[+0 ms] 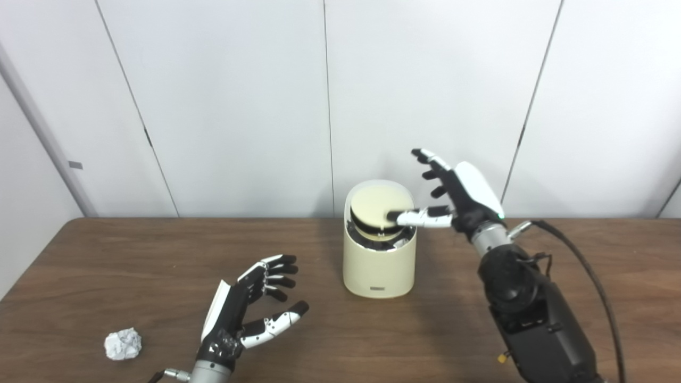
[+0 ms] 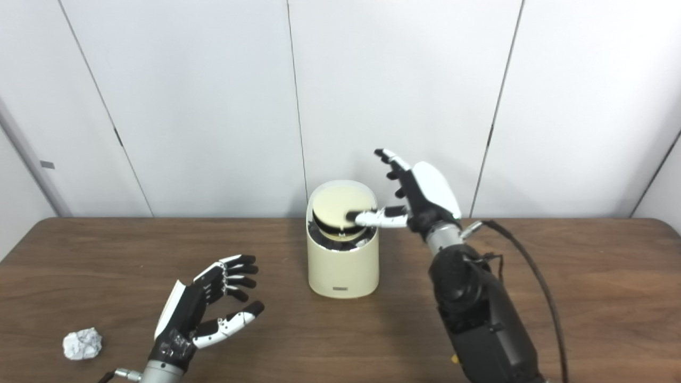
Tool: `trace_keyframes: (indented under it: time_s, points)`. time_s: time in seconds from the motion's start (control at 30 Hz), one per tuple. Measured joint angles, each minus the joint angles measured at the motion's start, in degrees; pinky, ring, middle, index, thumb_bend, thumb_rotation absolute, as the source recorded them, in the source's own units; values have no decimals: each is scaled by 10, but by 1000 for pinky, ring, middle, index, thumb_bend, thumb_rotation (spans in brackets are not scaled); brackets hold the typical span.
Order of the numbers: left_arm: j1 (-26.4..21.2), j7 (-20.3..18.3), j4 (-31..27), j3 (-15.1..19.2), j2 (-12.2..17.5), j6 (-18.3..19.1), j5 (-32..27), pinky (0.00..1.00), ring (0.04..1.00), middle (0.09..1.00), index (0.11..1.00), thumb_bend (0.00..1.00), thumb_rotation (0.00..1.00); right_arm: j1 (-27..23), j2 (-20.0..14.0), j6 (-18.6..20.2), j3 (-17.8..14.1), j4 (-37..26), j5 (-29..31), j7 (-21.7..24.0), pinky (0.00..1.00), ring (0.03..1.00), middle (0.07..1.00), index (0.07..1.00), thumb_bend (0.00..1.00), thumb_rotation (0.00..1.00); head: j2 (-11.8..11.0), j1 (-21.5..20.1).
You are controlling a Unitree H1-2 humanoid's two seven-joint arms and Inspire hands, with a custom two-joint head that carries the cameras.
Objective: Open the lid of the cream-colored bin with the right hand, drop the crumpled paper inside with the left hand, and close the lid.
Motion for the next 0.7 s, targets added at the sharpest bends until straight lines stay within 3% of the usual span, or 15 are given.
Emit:
trace_keyframes:
  time_s: [0.07,0.3,0.43,0.57,0.7]
  points:
    - [0,0,0,0,0,0,0,555,663,741,773,639,181,4,1,-7,-16,-6,23,-7,643,801,876,887,632,445,0,0]
    - [0,0,0,0,0,0,-1,549,658,739,775,644,180,59,-7,-49,-45,-26,65,-30,567,752,885,877,681,530,0,-2]
    - [0,0,0,0,0,0,-2,544,655,734,772,642,180,108,-20,-82,-58,-33,90,-40,619,801,938,884,730,526,0,0]
    - [0,0,0,1,0,0,-2,550,657,737,770,643,175,154,-25,-109,-66,-38,105,-47,654,799,876,888,766,525,0,0]
    - [-1,0,0,2,0,0,-2,551,653,733,766,643,173,195,-27,-136,-67,-38,121,-49,671,815,879,905,817,527,-2,1]
